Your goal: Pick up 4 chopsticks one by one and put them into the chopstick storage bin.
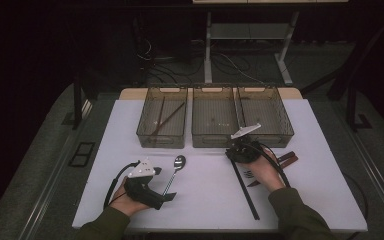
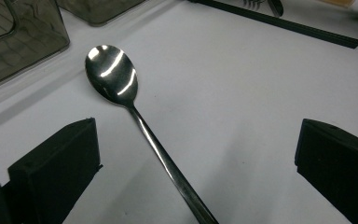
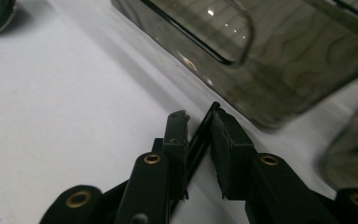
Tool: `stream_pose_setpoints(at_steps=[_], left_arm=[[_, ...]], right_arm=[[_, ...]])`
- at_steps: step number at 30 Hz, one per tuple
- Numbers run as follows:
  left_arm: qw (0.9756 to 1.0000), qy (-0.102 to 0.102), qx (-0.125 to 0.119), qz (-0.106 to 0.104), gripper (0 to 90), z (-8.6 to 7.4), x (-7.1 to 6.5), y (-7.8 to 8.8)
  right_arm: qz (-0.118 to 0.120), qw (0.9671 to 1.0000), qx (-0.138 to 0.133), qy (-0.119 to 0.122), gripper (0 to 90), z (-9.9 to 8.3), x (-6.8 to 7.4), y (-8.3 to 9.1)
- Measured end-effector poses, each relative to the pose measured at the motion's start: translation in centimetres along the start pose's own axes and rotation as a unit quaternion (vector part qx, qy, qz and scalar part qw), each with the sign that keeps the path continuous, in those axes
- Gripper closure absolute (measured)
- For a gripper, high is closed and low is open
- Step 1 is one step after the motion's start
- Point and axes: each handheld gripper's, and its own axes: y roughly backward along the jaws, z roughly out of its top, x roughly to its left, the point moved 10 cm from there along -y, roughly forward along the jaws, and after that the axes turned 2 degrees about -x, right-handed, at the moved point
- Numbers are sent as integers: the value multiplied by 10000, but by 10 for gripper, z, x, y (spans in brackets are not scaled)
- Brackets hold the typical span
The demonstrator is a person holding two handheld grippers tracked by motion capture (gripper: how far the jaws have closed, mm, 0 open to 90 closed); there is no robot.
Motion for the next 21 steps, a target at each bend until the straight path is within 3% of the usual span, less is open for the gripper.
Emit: stream_pose_setpoints(at_steps=[21], left_arm=[[10000, 6, -35, -39, 0, 1, -2, 0]], right_arm=[[554, 9967, 125, 584, 787, 18, 52, -15]])
